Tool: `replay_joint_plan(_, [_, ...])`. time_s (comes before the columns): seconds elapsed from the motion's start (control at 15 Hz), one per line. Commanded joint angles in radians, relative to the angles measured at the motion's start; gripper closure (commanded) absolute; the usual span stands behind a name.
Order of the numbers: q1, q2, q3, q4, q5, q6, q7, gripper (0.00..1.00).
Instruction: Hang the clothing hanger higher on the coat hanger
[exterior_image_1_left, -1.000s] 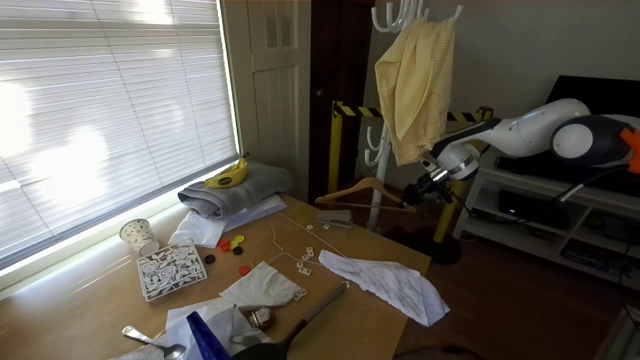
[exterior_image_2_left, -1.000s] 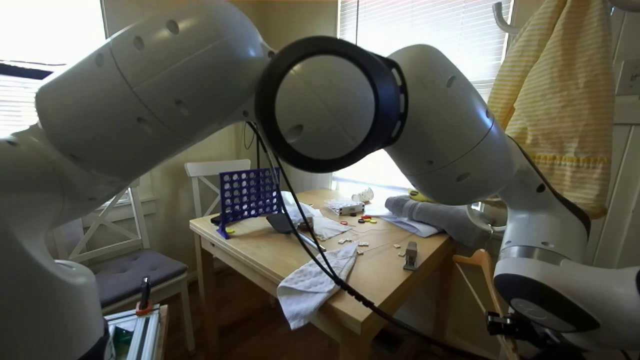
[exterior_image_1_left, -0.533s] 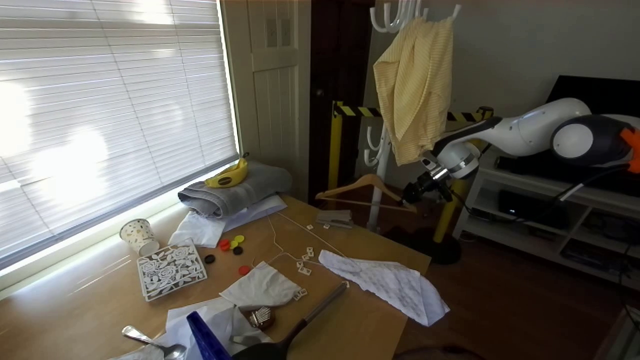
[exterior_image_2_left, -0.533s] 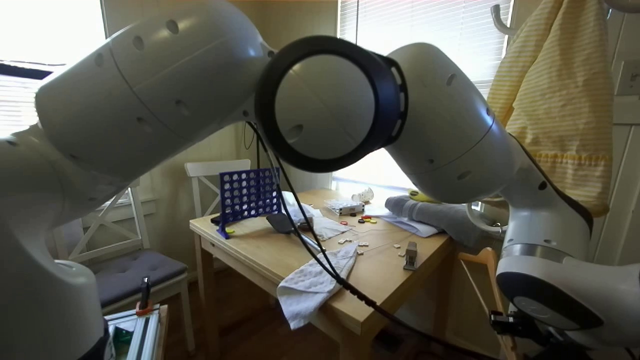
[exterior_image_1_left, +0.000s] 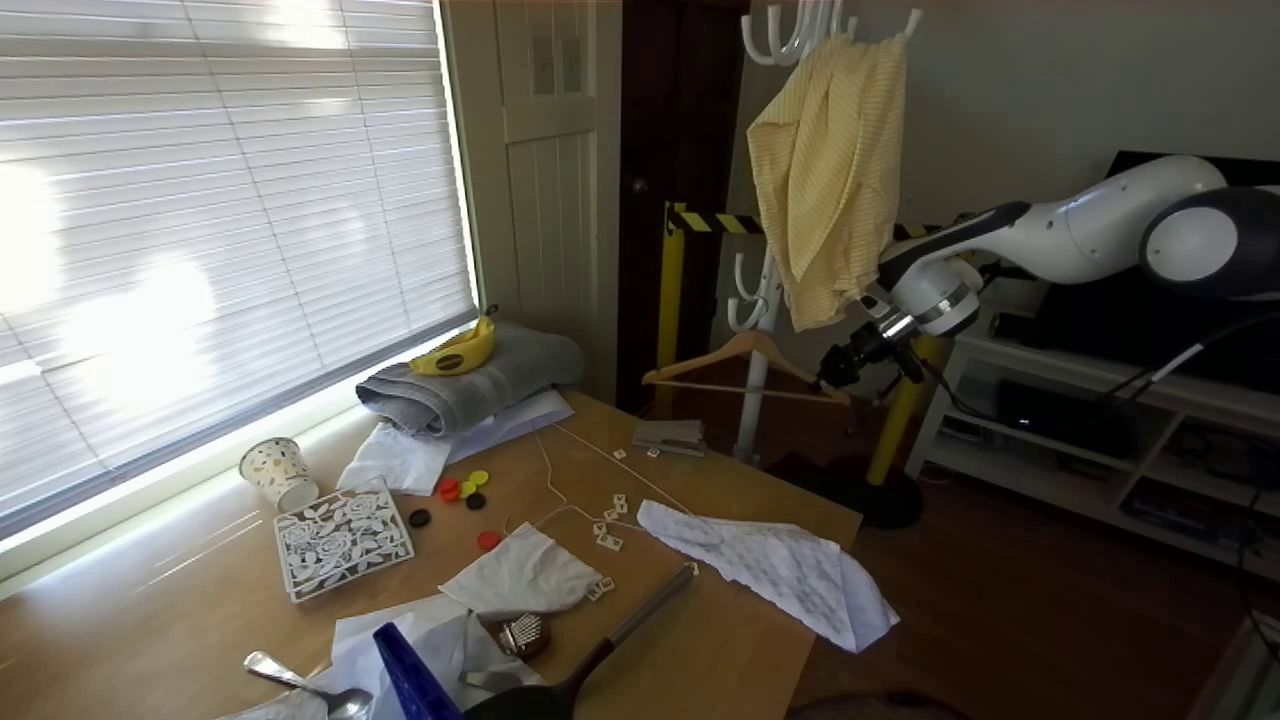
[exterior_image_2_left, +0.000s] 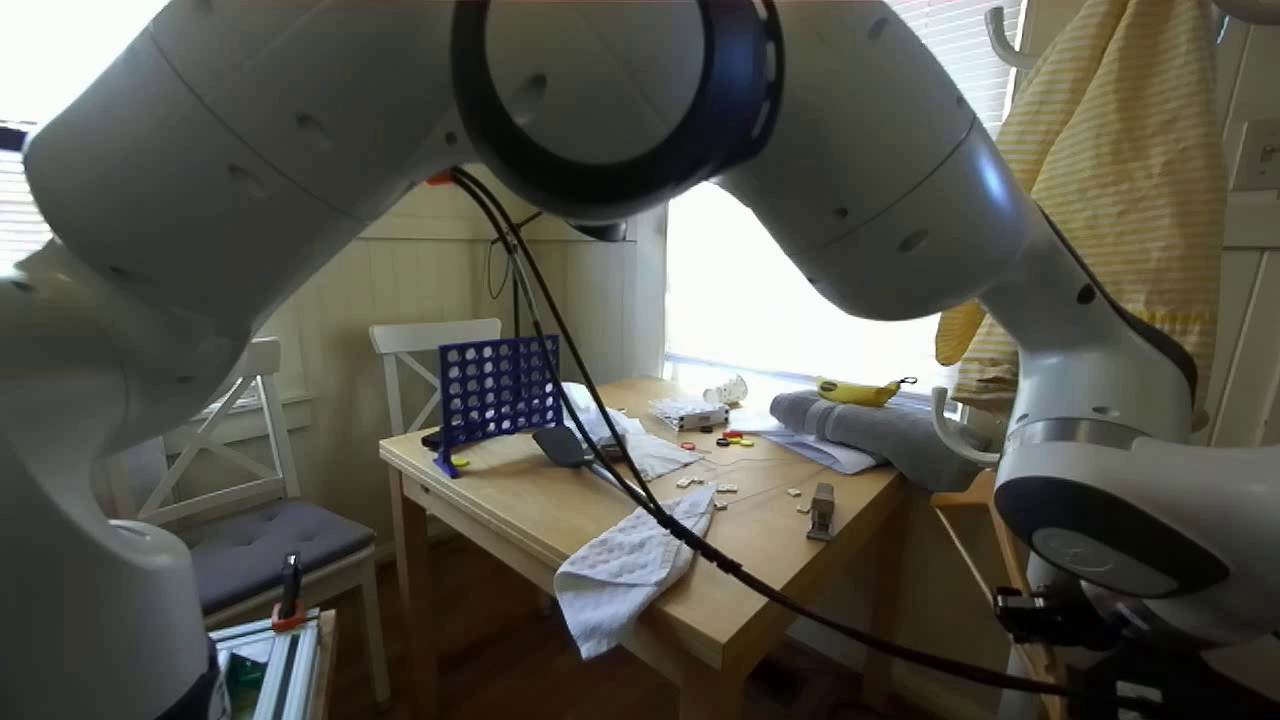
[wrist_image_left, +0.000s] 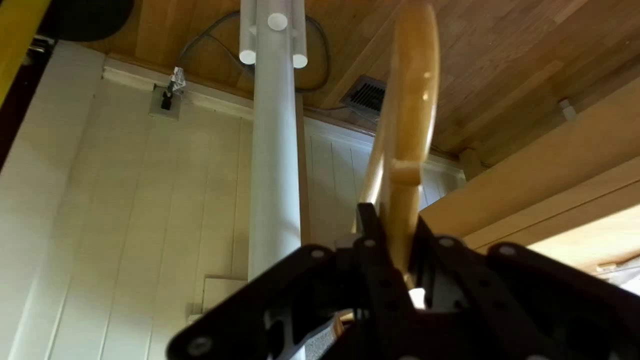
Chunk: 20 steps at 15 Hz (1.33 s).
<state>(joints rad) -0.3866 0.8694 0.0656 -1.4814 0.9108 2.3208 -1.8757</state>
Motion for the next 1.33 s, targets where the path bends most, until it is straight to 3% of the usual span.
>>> replay_joint_plan(0.0, [0.017, -0.155, -0.032, -0.177, -0.018, -0.002, 0.036, 0.96])
replay_joint_plan(0.47, [0.052, -0.287, -0.102, -0.346, -0.106, 0.004, 0.103, 0.96])
replay_joint_plan(0.93, [0.022, -0.429, -0.098, -0.514, -0.091, -0.007, -0.009, 0.96])
replay_joint_plan(1.27, [0.026, -0.557, -0.137, -0.642, -0.076, 0.023, -0.025, 0.96])
